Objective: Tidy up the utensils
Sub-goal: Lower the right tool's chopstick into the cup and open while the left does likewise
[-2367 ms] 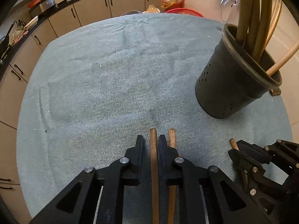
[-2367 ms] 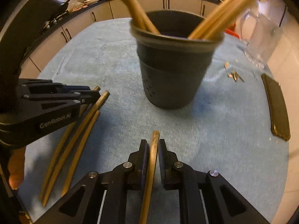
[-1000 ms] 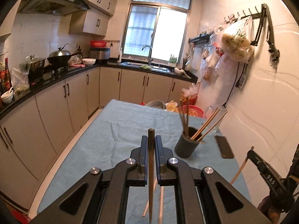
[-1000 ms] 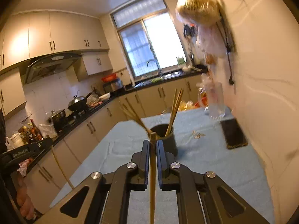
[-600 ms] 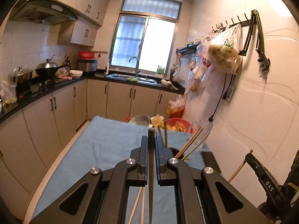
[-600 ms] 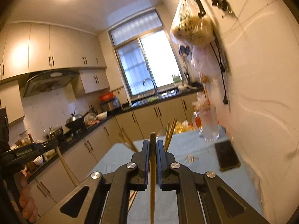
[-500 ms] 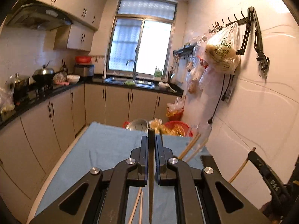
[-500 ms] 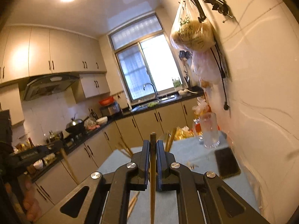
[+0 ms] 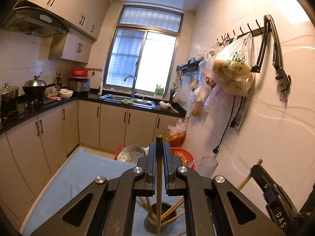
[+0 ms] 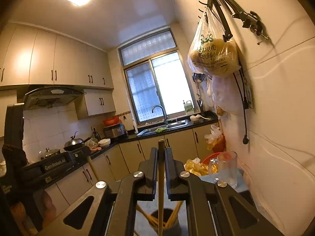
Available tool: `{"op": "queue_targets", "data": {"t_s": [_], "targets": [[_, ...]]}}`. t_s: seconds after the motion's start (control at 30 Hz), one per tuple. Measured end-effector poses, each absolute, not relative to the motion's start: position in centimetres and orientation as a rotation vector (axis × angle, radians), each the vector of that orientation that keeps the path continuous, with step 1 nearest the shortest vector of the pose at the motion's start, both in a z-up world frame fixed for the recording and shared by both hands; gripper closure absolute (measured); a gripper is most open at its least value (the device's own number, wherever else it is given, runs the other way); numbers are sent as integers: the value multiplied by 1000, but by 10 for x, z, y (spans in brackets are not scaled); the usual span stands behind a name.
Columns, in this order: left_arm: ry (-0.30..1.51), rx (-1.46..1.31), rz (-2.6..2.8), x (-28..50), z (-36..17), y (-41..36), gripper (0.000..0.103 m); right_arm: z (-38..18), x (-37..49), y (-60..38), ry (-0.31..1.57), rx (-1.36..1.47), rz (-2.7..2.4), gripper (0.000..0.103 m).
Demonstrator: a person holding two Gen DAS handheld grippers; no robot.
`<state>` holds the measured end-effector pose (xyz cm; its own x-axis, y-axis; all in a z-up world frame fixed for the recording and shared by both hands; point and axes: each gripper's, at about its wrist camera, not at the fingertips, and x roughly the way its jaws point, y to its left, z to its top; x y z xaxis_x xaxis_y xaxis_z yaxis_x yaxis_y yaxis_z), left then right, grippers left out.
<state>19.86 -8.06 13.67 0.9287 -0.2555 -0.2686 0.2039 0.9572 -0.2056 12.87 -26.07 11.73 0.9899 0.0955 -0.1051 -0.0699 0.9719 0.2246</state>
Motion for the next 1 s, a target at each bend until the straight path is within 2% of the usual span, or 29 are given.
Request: {"op": "queue_targets", "data": {"t_s": [0.23,0.6,0.93,1.0], "targets": [[276,-156,-258,224,119,-99,96,112,169,-253,72,195,25,95],[352,-163,-258,246,74,-90,96,64,201,-251,169,191,50,95],[432,-174,-257,243,60,-78,96,34,207,-250,265,209,61,94],[441,-152,-278,240,62,-78,96,32,208,-252,283,220,73,91]]}}
